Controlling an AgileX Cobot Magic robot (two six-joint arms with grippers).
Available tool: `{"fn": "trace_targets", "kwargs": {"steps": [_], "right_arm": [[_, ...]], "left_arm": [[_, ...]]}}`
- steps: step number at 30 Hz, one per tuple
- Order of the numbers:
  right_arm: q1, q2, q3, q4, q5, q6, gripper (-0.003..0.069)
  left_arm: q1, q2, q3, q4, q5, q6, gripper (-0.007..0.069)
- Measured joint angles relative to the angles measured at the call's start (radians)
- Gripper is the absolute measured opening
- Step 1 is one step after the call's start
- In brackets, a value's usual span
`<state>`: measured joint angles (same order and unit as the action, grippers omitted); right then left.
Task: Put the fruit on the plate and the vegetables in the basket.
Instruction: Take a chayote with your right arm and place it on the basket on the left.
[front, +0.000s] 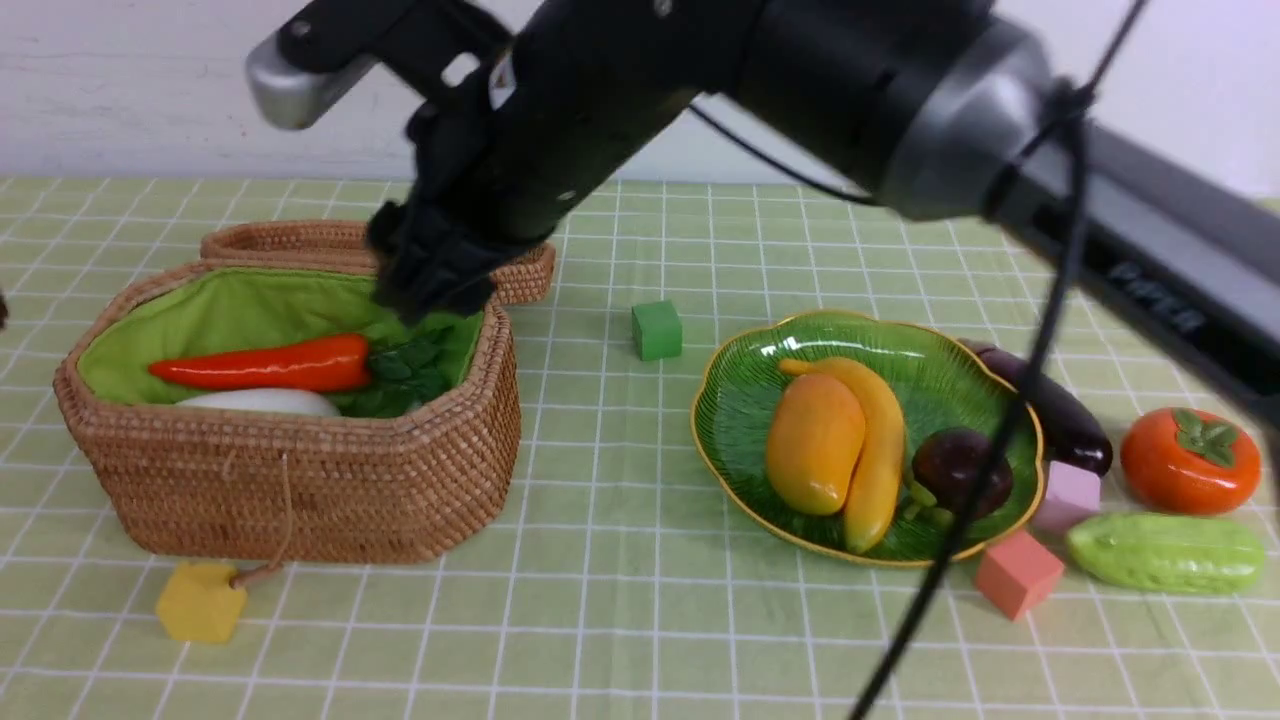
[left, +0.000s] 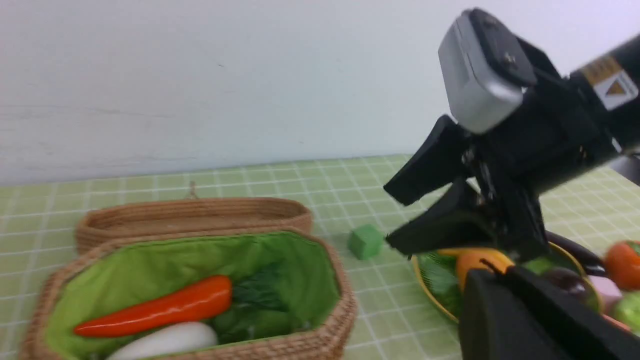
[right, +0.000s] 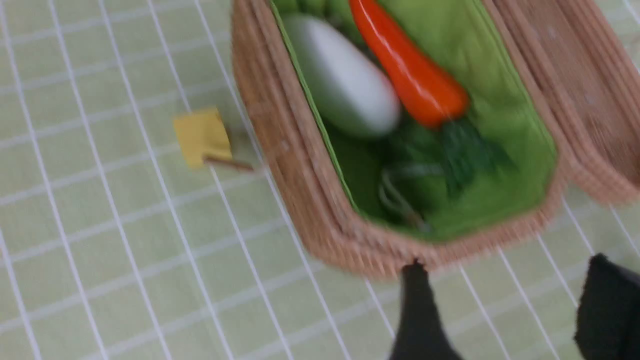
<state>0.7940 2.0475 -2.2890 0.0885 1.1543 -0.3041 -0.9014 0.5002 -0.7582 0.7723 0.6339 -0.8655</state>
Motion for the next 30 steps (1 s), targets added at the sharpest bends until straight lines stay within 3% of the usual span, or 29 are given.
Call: {"fn": "trace_targets", "kwargs": {"steps": [4, 6, 8, 12, 13, 16, 21, 22, 23, 24, 29, 30], "right_arm": [[-0.001, -0.079, 0.006, -0.157, 0.098, 0.087, 0.0123], [-0.002, -0.113, 0.031, -0.203, 0.099, 0.117, 0.0025], [-0.008, -0.162, 0.083, -0.246, 0.099, 0.159, -0.0014], [-0.051, -0.295, 0.251, -0.290, 0.097, 0.210, -0.0019], [-0.101, -0.396, 0.385, -0.299, 0.096, 0.230, -0.0019], [-0.210, -0.521, 0.564, -0.310, 0.095, 0.245, -0.0019], [-0.542, -0.692, 0.928, -0.291, 0.097, 0.304, -0.0006], [-0.555, -0.695, 0.945, -0.282, 0.094, 0.304, -0.0005], [-0.660, -0.701, 1.002, -0.239, 0.066, 0.316, 0.0010], [-0.670, -0.701, 1.007, -0.231, 0.061, 0.317, 0.0013], [-0.863, -0.664, 1.057, -0.020, -0.045, 0.304, 0.0153], [-0.889, -0.647, 1.057, 0.015, -0.047, 0.304, 0.0217]], "left_arm": [[0.000, 0.036, 0.000, -0.266, -0.053, 0.239, -0.0006], [0.000, 0.062, 0.000, -0.394, -0.058, 0.344, -0.0013], [0.000, 0.092, 0.000, -0.527, -0.063, 0.473, -0.0013], [0.000, 0.132, 0.000, -0.683, -0.072, 0.650, -0.0013], [0.000, 0.149, 0.000, -0.746, -0.079, 0.740, -0.0013], [0.000, 0.169, 0.000, -0.816, -0.082, 0.827, -0.0013], [0.000, 0.199, 0.000, -0.900, -0.098, 0.969, -0.0013], [0.000, 0.199, 0.000, -0.900, -0.098, 0.972, -0.0013], [0.000, 0.200, 0.000, -0.905, -0.103, 0.980, -0.0013], [0.000, 0.200, 0.000, -0.905, -0.103, 0.980, -0.0013], [0.000, 0.200, 0.000, -0.910, -0.103, 0.988, -0.0013], [0.000, 0.200, 0.000, -0.909, -0.100, 0.988, -0.0013]]}}
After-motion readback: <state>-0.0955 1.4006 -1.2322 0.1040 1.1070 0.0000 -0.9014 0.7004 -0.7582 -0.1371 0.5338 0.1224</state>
